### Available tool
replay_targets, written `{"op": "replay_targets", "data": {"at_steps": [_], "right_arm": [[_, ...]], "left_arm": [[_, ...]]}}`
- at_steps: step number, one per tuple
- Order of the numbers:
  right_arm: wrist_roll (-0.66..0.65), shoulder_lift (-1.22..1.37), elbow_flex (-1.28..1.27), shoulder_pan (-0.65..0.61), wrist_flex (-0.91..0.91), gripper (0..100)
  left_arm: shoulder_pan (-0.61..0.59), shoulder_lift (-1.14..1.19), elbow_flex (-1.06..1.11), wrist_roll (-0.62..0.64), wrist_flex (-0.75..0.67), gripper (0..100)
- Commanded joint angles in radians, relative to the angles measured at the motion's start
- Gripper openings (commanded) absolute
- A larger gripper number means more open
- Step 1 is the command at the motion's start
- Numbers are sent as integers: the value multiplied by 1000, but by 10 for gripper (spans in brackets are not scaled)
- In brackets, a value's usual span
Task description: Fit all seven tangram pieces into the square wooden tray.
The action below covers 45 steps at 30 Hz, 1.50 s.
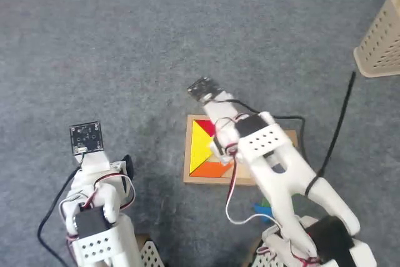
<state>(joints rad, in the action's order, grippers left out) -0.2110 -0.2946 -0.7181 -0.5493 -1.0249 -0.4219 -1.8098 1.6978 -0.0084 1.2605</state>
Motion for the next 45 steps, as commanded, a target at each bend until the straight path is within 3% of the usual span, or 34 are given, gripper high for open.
{"op": "replay_targets", "data": {"at_steps": [1,4,10,26,35,45], "right_arm": [[103,50,55,116,30,7],[144,134,115,179,4,9],[146,254,152,191,5,113],[178,225,149,268,24,113],[175,157,44,263,131,114],[176,171,35,262,134,117]], "left_arm": [[3,-14,-13,-5,5,216],[3,-14,-13,-5,5,216],[3,-14,-13,-5,5,216],[3,-14,-13,-5,5,216],[3,-14,-13,-5,5,216],[3,-14,-13,-5,5,216]]}}
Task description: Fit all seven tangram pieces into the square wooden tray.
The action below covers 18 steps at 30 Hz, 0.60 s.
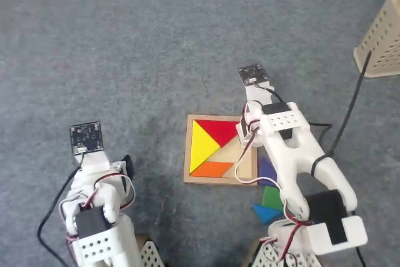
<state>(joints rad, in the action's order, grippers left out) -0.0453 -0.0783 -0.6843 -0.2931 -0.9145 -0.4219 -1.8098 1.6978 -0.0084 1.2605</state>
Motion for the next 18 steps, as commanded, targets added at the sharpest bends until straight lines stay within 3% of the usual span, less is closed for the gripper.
{"op": "replay_targets", "data": {"at_steps": [1,13,18], "right_arm": [[11,-28,6,5,27,117],[9,159,117,13,18,110],[5,168,153,21,31,1]], "left_arm": [[3,-14,-13,-5,5,216],[3,-14,-13,-5,5,216],[3,-14,-13,-5,5,216]]}}
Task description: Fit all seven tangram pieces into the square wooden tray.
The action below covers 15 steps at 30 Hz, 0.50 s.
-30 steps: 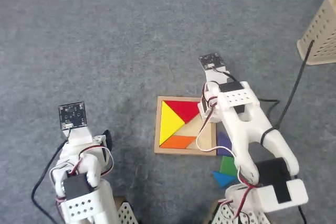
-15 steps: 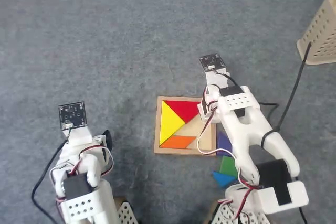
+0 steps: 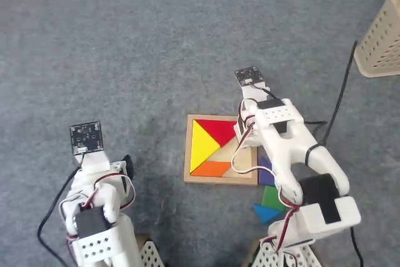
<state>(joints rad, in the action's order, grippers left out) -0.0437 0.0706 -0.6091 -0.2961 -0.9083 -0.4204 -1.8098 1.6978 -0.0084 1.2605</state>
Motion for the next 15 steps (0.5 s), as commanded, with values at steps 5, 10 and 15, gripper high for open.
{"op": "replay_targets", "data": {"at_steps": [5,10,15], "right_arm": [[8,19,166,28,47,6],[83,21,203,39,48,6],[86,19,215,81,53,7]], "left_arm": [[2,-14,-13,-5,5,216],[2,-14,-13,-5,5,216],[2,-14,-13,-5,5,216]]}}
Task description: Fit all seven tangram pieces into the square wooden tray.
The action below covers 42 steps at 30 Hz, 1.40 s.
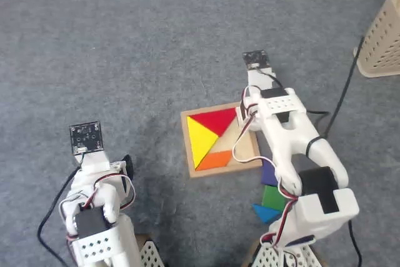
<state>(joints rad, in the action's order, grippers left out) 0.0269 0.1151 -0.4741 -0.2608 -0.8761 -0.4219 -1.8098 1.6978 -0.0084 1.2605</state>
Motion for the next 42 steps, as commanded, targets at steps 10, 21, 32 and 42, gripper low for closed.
{"op": "replay_targets", "data": {"at_steps": [10,21,32,42], "right_arm": [[-97,-120,107,-61,-205,247],[-423,-533,-133,-102,-541,13],[-687,-625,-473,-110,-532,17],[-873,-410,-522,-116,-472,17]], "left_arm": [[3,-14,-13,-5,5,216],[3,-14,-13,-5,5,216],[3,-14,-13,-5,5,216],[3,-14,-13,-5,5,216]]}}
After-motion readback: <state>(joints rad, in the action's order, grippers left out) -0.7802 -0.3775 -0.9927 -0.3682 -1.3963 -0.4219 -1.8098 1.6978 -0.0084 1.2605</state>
